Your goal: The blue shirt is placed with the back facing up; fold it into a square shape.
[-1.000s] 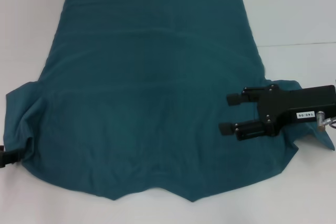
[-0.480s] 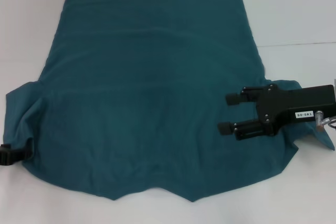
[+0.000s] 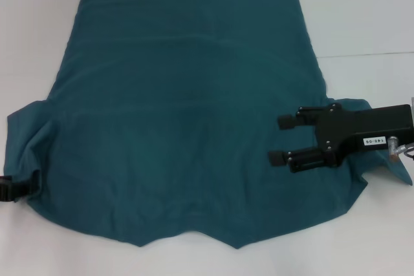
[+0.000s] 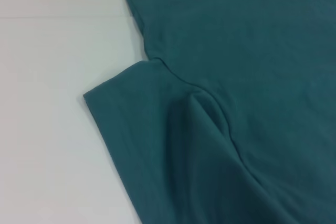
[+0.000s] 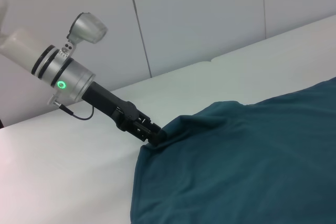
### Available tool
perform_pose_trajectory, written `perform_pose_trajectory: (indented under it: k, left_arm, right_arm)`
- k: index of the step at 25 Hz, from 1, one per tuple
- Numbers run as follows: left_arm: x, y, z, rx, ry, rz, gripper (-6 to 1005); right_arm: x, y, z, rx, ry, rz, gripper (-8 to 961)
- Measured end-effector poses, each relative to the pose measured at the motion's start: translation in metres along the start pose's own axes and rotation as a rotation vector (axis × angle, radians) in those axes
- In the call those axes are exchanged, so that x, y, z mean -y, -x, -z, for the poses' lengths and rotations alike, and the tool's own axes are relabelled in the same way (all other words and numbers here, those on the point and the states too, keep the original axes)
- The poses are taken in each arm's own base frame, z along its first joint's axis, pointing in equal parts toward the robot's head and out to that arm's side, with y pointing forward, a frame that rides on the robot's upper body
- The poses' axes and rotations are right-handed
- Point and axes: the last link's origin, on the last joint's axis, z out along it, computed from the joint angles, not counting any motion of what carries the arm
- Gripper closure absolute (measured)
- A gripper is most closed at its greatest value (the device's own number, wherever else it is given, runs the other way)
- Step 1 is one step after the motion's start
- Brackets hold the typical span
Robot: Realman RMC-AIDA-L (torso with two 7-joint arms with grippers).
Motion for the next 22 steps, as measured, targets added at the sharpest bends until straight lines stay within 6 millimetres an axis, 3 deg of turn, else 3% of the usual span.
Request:
perform_pose_trajectory:
  k: [10,22]
  left_arm:
    - [0.0041,0.0008,0.001,-0.006,-0.021,0.022,476]
    - [0.0051,0.0017,0.0022,-0.005,-0.022,0.022,690]
  right_arm:
    - [-0.0006,-0.0002,-0.0012,0.0,0.004,-0.002,39]
    - [-0.0014,-0.0004,-0.0026,0.001,0.007,-0.002,39]
